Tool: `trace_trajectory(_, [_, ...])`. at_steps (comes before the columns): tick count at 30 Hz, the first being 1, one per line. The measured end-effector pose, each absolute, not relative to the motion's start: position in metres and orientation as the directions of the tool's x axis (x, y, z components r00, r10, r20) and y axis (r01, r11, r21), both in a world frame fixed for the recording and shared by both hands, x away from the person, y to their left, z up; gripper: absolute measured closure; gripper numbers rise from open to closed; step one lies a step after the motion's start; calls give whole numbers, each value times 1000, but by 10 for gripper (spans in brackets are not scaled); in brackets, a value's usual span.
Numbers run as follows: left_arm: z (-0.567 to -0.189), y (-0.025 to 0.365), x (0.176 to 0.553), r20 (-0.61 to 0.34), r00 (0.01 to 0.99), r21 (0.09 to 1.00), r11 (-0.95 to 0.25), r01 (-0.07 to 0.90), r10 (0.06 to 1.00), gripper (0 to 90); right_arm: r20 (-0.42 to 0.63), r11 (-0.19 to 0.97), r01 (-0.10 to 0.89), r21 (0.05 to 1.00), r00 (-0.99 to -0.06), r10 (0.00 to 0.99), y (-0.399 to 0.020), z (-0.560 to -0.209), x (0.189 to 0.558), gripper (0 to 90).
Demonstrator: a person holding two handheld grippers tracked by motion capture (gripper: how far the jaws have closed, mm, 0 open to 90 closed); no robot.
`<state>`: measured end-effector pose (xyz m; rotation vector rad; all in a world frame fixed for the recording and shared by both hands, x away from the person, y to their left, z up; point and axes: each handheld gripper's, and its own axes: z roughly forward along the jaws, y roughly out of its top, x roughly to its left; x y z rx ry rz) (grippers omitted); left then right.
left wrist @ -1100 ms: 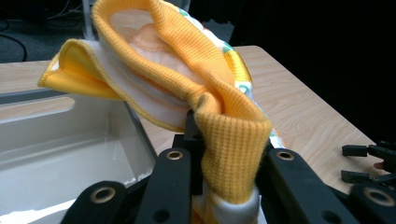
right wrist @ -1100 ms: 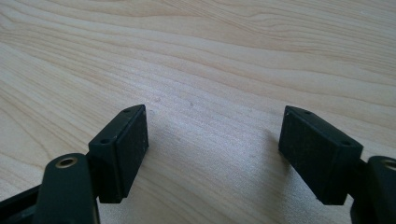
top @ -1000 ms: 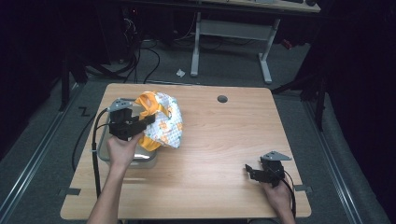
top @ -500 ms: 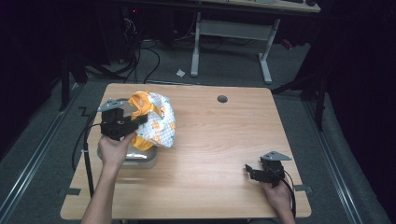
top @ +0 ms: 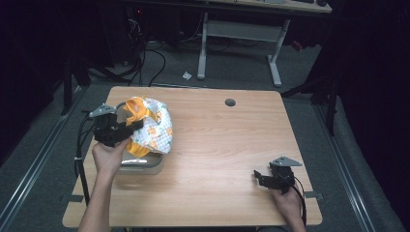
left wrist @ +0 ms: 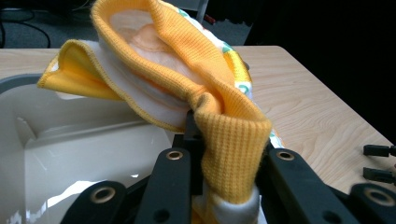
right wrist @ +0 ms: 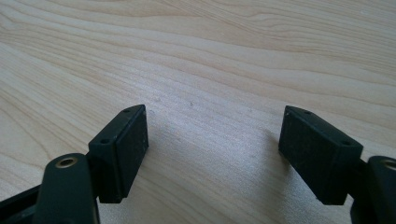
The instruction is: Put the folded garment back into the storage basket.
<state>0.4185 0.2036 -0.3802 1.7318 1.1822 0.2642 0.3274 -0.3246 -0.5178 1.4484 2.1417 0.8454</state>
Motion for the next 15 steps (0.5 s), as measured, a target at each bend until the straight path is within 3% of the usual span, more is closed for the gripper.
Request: trace_trajectory(15, [-400, 215, 429, -290, 475, 773, -89, 628, 831, 773, -6, 274, 674, 686, -371, 929, -325, -518, 327, 243])
